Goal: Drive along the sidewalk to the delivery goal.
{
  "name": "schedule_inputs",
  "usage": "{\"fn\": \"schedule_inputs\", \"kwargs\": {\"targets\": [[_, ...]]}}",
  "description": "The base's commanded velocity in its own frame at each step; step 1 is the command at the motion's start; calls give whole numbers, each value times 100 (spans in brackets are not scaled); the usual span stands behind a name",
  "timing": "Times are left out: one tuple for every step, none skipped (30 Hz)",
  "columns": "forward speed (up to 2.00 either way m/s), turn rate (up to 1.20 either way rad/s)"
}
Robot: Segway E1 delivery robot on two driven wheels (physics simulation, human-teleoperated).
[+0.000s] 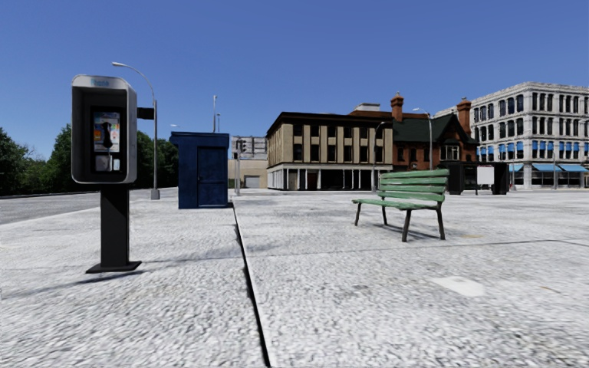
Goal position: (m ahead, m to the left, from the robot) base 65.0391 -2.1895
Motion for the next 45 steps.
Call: {"fn": "schedule_inputs", "kwargs": {"targets": [[200,0],[200,0],[200,0],[200,0],[200,0],[200,0],[200,0],[200,0],[200,0],[200,0],[200,0],[200,0],[200,0],[200,0],[200,0],[200,0],[200,0],[200,0],[200,0],[200,0],[200,0],[200,0],[200,0],[200,0],[200,0],[200,0],[200,0],[200,0],[200,0],[200,0],[200,0],[200,0],[200,0],[200,0],[200,0],[200,0],[200,0],[200,0],[200,0],[200,0],[200,0],[200,0],[200,0],[200,0],[200,0]]}}
